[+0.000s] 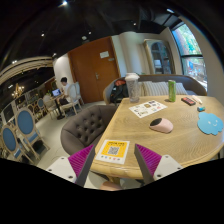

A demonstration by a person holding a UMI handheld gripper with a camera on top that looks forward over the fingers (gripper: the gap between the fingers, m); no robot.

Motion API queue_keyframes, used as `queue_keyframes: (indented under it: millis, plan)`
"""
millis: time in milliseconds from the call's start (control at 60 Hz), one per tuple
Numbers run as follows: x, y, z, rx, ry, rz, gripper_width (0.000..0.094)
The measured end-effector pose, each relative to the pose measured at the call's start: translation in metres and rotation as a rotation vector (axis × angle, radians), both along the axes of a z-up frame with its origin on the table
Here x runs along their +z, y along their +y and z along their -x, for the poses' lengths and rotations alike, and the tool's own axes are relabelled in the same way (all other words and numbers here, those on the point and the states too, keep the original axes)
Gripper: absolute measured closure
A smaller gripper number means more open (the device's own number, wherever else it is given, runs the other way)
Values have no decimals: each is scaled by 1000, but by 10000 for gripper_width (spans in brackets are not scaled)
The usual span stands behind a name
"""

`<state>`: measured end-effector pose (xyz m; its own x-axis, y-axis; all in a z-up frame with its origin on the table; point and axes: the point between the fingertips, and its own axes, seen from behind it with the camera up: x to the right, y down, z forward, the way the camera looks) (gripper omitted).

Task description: Arrange mouse

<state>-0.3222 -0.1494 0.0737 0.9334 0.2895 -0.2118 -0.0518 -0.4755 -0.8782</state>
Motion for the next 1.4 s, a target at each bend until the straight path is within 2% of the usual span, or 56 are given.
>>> queue_keyframes:
  millis: [233,433,683,833,1017,1250,1400]
  plan:
    - [-25,28,-50,-46,-28,54,114]
    - [-37,77,-114,-103,-118,48,115]
    - [-68,133,-170,-113,-218,68,119]
    - [-80,148,-171,-49,-284,86,121]
    - [-85,177,-173,-45,-248,104,116]
    - [-86,218,-188,-105,-222,124,128]
    - [-86,248,-206,-175,-212,127,213]
